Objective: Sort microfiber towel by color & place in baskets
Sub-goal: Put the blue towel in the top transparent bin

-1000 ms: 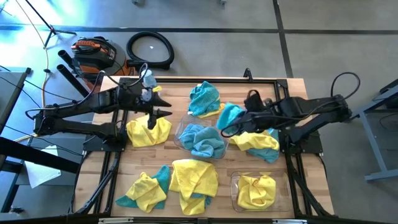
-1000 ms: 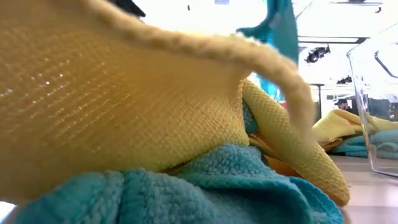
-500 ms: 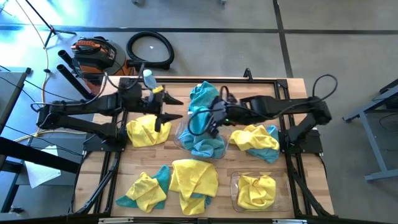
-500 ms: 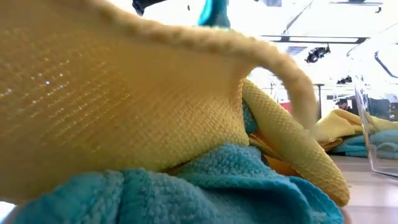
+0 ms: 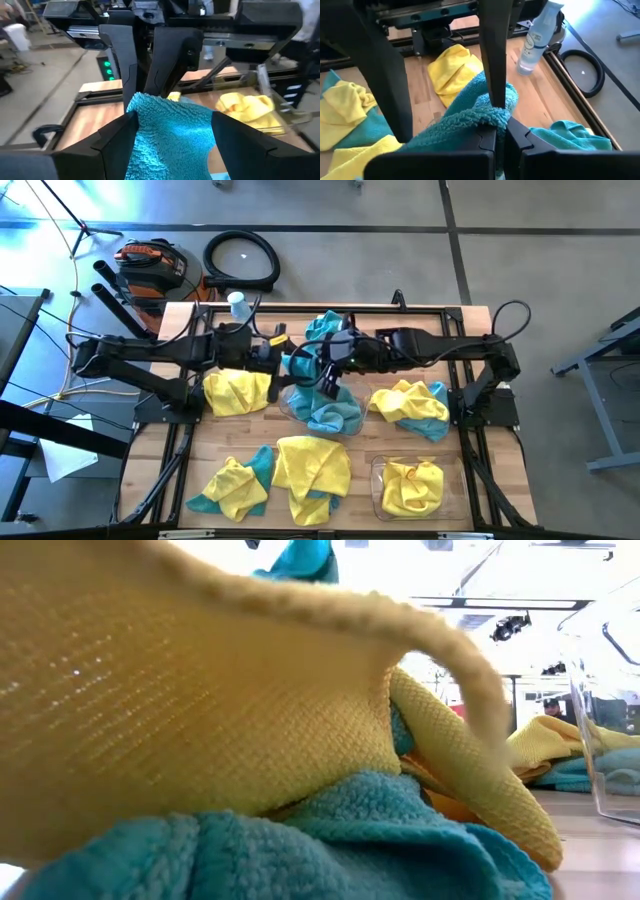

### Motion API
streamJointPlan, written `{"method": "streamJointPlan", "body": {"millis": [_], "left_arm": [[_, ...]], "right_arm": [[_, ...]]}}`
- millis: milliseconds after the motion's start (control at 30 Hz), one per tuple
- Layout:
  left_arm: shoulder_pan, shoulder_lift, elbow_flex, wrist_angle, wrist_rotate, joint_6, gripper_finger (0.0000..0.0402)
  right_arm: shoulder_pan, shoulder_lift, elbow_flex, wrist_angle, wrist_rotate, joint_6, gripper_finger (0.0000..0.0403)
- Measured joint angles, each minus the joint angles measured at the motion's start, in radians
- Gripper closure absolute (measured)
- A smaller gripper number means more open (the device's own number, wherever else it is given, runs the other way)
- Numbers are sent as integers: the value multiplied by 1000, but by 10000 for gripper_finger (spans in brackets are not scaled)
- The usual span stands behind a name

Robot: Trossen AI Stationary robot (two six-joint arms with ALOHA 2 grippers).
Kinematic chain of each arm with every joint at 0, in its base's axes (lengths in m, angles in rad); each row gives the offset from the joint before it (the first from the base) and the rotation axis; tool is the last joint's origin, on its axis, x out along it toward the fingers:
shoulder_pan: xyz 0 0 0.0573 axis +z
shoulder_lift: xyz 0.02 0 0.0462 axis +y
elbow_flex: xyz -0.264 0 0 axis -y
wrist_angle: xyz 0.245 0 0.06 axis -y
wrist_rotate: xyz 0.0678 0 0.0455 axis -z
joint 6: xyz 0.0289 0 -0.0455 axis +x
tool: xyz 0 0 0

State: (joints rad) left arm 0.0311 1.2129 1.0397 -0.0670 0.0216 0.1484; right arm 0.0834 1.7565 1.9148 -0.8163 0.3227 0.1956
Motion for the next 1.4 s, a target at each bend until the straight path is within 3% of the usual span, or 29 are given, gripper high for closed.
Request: {"method": "streamJointPlan", "body": {"millis": [500,900,1067,1267,1400], "left_arm": [[2,10,-9,0,-135,65,152],[2,7,-5,-73,-141,47,166],[1,6,-5,-96,-157,-27,231],[-1,6,-5,-105,-188,-92,378],[-8,5,-5,-104,-184,-113,390]], "right_arm": [[5,-4,5,15,-25,92,403],[1,-2,3,40,5,39,403],[2,-2,3,17,7,52,403],[-1,-2,2,-137,8,186,381],[0,-2,2,-249,8,261,340]]}}
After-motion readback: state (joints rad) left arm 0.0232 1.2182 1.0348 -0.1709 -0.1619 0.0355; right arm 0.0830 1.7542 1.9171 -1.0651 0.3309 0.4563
